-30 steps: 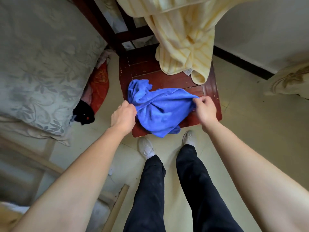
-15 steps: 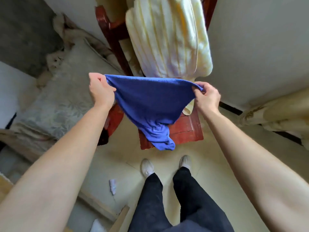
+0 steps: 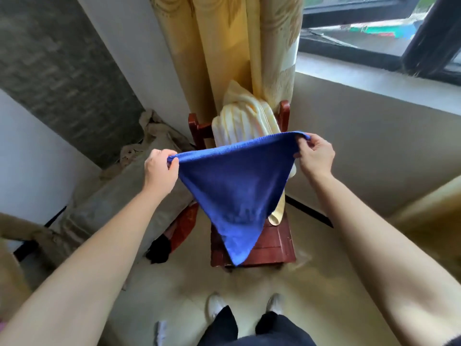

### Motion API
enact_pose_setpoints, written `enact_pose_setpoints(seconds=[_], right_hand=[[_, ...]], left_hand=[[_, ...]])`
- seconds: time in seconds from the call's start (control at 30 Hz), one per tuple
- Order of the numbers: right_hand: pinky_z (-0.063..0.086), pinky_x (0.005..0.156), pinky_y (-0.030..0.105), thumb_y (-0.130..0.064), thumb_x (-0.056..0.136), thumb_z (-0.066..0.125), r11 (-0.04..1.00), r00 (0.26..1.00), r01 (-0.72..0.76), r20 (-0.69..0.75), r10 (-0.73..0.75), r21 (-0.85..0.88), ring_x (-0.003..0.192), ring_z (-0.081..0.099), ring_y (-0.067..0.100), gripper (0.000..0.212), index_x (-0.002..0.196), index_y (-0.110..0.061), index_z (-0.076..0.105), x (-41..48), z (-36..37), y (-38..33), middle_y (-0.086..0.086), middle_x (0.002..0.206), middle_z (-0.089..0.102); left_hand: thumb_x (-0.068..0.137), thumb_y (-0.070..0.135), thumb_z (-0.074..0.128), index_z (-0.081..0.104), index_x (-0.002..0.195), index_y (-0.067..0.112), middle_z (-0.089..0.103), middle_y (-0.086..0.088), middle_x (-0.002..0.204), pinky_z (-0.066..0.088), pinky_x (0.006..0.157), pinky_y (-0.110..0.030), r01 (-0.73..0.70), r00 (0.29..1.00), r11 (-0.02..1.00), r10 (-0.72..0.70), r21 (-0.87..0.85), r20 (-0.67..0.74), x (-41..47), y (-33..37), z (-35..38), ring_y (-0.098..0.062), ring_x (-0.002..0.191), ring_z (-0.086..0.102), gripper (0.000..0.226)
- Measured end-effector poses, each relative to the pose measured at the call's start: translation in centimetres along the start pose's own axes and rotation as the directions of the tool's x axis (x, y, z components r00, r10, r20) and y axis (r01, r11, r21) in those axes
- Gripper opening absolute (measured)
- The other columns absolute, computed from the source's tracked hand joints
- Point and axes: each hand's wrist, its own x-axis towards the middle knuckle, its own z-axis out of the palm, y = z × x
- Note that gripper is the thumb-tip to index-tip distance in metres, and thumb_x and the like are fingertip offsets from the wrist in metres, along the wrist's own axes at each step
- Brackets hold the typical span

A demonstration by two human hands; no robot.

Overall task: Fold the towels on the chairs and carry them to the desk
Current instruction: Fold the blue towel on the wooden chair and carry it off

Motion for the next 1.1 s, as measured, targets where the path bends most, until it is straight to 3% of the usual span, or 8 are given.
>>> enact_pose_setpoints(seconds=[0.1,0.2,0.33,0.47,0.6,0.73,0.9,1.1], right_hand=[[0.056,0.06,0.031,-0.031,0.097,0.059,0.997,0.999,0.034,0.023,-0.036,0.07,0.059,0.072,0.012,0.012,0.086,-0.029,0.066,-0.8,-1.4,-1.6,-0.007,0.075,0.07],[0.053,0.049,0.028,-0.042,0.097,0.059,0.992,0.997,0.067,0.032,-0.071,0.109,0.061,0.073,0.016,0.018,0.083,-0.031,0.063,-2.3,-2.6,-3.7,-0.004,0.074,0.069],[0.059,0.058,0.039,-0.049,0.096,0.057,0.988,0.992,0.112,0.045,-0.117,0.105,0.062,0.074,0.019,0.023,0.08,-0.033,0.063,-4.9,-3.8,-5.8,-0.011,0.065,0.069],[0.06,0.073,0.052,-0.051,0.094,0.056,0.983,0.994,0.11,-0.038,-0.106,0.148,0.064,0.074,0.02,0.028,0.077,-0.03,0.062,-7.6,-6.0,-7.2,-0.016,0.059,0.067],[0.062,0.071,0.048,-0.047,0.095,0.06,0.982,0.99,0.122,-0.083,-0.111,0.145,0.067,0.074,0.022,0.025,0.08,-0.028,0.065,-11.2,-7.6,-8.7,-0.011,0.069,0.068],[0.062,0.07,0.044,-0.047,0.095,0.061,0.978,0.982,0.166,-0.109,-0.153,0.124,0.061,0.07,0.018,0.023,0.081,-0.029,0.065,-14.5,-8.2,-9.6,-0.006,0.073,0.069],[0.06,0.077,0.051,-0.058,0.089,0.06,0.98,0.978,0.188,-0.102,-0.182,0.059,0.061,0.073,0.016,0.03,0.076,-0.032,0.067,-16.6,-8.4,-8.5,-0.006,0.066,0.071],[0.058,0.087,0.05,-0.054,0.088,0.06,0.979,0.984,0.179,-0.003,-0.18,0.093,0.075,0.074,0.014,0.032,0.077,-0.026,0.07,-14.5,-7.6,-7.8,-0.007,0.076,0.073]], left_hand=[[0.098,0.017,0.05,0.062,0.102,0.009,0.067,-0.016,0.089,0.048,0.064,-0.017,0.198,0.974,0.948,-0.219,-0.249,-0.061,-1.1,2.3,-1.6,-0.023,0.07,0.068,0.016],[0.104,0.028,0.038,0.047,0.101,0.013,0.061,-0.008,0.092,0.053,0.045,-0.025,0.335,0.914,0.797,-0.405,-0.502,-0.033,-1.7,5.1,-3.2,-0.016,0.056,0.07,0.018],[0.104,0.033,0.037,0.044,0.105,0.015,0.059,-0.001,0.102,0.06,0.06,-0.038,0.368,0.877,0.645,-0.48,-0.67,0.019,-2.7,6.9,-5.3,-0.024,0.07,0.073,0.019],[0.098,0.033,0.054,0.057,0.104,0.015,0.065,-0.005,0.1,0.062,0.07,-0.039,0.289,0.903,0.649,-0.429,-0.703,-0.025,-4.1,6.6,-8.0,-0.028,0.089,0.07,0.02],[0.083,0.043,0.066,0.072,0.089,0.02,0.073,-0.008,0.093,0.058,0.086,-0.046,0.263,0.948,0.664,-0.312,-0.7,0.06,-5.9,4.8,-10.1,-0.025,0.087,0.068,0.025],[0.089,0.02,0.07,0.072,0.099,0.013,0.067,-0.004,0.083,0.049,0.058,-0.024,0.264,0.945,0.574,-0.314,-0.775,0.089,-8.0,4.3,-12.3,-0.013,0.065,0.055,0.013],[0.093,0.027,0.064,0.062,0.1,0.016,0.061,0.003,0.075,0.039,0.042,-0.02,0.332,0.872,0.479,-0.485,-0.813,0.07,-9.1,4.0,-13.2,-0.009,0.048,0.05,0.013],[0.103,0.019,0.044,0.042,0.11,0.016,0.058,-0.005,0.115,0.06,0.08,-0.037,0.324,0.912,0.455,-0.384,-0.83,0.145,-8.1,5.0,-11.9,-0.021,0.092,0.07,0.008]])
